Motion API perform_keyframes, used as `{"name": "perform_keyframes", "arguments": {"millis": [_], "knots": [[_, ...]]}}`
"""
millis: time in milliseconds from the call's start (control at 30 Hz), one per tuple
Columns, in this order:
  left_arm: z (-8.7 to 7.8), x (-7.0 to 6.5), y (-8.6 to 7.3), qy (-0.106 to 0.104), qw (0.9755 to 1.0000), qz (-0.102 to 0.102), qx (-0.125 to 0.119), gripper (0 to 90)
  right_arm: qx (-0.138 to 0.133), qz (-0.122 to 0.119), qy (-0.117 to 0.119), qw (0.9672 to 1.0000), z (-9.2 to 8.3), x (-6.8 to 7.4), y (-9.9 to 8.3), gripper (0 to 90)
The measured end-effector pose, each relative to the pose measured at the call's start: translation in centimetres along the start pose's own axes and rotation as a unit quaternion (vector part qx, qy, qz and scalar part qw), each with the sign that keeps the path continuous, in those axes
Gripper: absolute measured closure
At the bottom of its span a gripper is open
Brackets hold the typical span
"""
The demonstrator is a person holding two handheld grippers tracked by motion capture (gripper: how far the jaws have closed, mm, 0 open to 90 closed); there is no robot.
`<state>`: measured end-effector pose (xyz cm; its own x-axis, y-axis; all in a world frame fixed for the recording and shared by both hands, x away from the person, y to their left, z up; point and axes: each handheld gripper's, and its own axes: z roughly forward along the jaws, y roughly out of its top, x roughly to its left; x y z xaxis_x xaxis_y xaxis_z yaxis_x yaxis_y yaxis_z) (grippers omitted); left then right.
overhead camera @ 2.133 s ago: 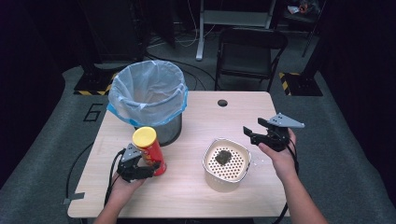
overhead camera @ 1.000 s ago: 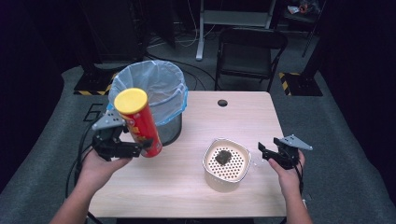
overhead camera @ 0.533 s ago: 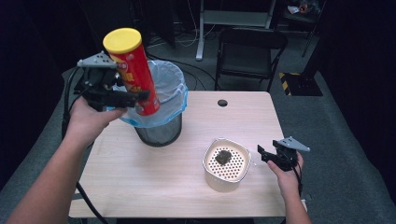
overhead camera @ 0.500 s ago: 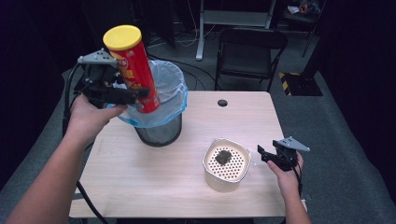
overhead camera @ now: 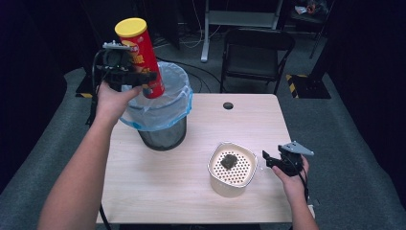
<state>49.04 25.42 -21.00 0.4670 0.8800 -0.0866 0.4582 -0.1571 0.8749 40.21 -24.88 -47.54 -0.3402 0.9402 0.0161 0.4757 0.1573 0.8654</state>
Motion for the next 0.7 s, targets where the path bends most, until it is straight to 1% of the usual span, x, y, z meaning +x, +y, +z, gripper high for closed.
{"name": "perform_keyframes", "arguments": {"millis": [33, 67, 100, 133, 167, 200, 233, 267, 300, 333, 367, 400, 433, 500, 533, 567, 633, 667, 700], "knots": [[0.4, 0.3, -0.1, 0.002, 0.9999, 0.003, 0.013, 24.2, 0.001, 0.000, 0.000, 1.0000, 0.0, 0.0, 0.0, 28.1], [0.9, 0.4, -0.3, 0.008, 0.9999, -0.001, 0.015, 24.2, 0.002, 0.001, 0.001, 1.0000, 0.0, 0.0, 0.0, 28.1], [0.9, 0.4, -0.3, 0.008, 0.9999, -0.001, 0.015, 24.2, 0.002, 0.001, 0.001, 1.0000, 0.0, 0.0, 0.0, 28.1], [1.8, 0.7, -0.6, 0.015, 0.9997, -0.001, 0.021, 24.2, 0.003, 0.002, 0.000, 1.0000, 0.0, 0.0, -0.1, 28.1], [1.8, 0.7, -0.6, 0.015, 0.9997, -0.001, 0.021, 24.2, 0.003, 0.002, 0.000, 1.0000, 0.0, 0.0, -0.1, 28.1], [2.5, 1.1, -0.9, 0.021, 0.9994, -0.009, 0.026, 24.2, 0.001, 0.001, 0.002, 1.0000, 0.0, 0.0, -0.1, 28.1], [2.5, 1.1, -0.9, 0.021, 0.9994, -0.009, 0.026, 24.2, 0.001, 0.001, 0.002, 1.0000, 0.0, 0.0, -0.1, 28.1], [3.1, 1.4, -1.3, 0.026, 0.9990, -0.020, 0.030, 24.2, 0.001, 0.000, 0.003, 1.0000, 0.1, -0.1, -0.1, 28.1], [3.1, 1.4, -1.3, 0.026, 0.9990, -0.020, 0.030, 24.1, 0.002, 0.002, 0.003, 1.0000, 0.1, -0.1, -0.1, 28.1], [3.7, 1.9, -1.6, 0.034, 0.9981, -0.028, 0.043, 23.9, 0.003, 0.003, 0.005, 1.0000, 0.1, -0.1, -0.2, 28.1], [3.7, 1.9, -1.6, 0.034, 0.9981, -0.028, 0.043, 23.7, 0.003, 0.003, 0.005, 1.0000, 0.1, -0.1, -0.2, 28.1], [4.0, 2.4, -2.0, 0.039, 0.9966, -0.042, 0.060, 23.0, 0.002, 0.000, 0.006, 1.0000, 0.2, -0.1, -0.2, 28.1], [4.1, 2.6, -2.1, 0.043, 0.9961, -0.045, 0.063, 20.4, 0.002, 0.001, 0.006, 1.0000, 0.2, -0.1, -0.2, 28.1], [3.7, 2.8, -2.4, 0.063, 0.9962, -0.033, 0.051, 15.8, 0.002, 0.003, 0.006, 1.0000, 0.1, -0.2, -0.2, 28.1], [3.5, 3.1, -2.6, 0.065, 0.9962, -0.035, 0.047, 14.4, 0.001, 0.004, 0.007, 1.0000, 0.1, -0.2, -0.2, 28.1], [3.5, 3.1, -2.6, 0.065, 0.9962, -0.035, 0.047, 13.8, 0.001, 0.004, 0.006, 1.0000, 0.1, -0.2, -0.2, 28.1], [3.0, 3.6, -3.1, 0.056, 0.9963, -0.049, 0.042, 13.8, 0.000, 0.005, 0.008, 1.0000, 0.1, -0.3, -0.2, 28.1], [2.7, 3.8, -3.2, 0.054, 0.9967, -0.048, 0.038, 13.9, 0.000, 0.004, 0.008, 1.0000, 0.1, -0.3, -0.2, 28.1], [2.4, 3.9, -3.3, 0.049, 0.9970, -0.043, 0.041, 14.4, 0.000, 0.004, 0.008, 1.0000, 0.1, -0.2, -0.2, 28.1]]}}
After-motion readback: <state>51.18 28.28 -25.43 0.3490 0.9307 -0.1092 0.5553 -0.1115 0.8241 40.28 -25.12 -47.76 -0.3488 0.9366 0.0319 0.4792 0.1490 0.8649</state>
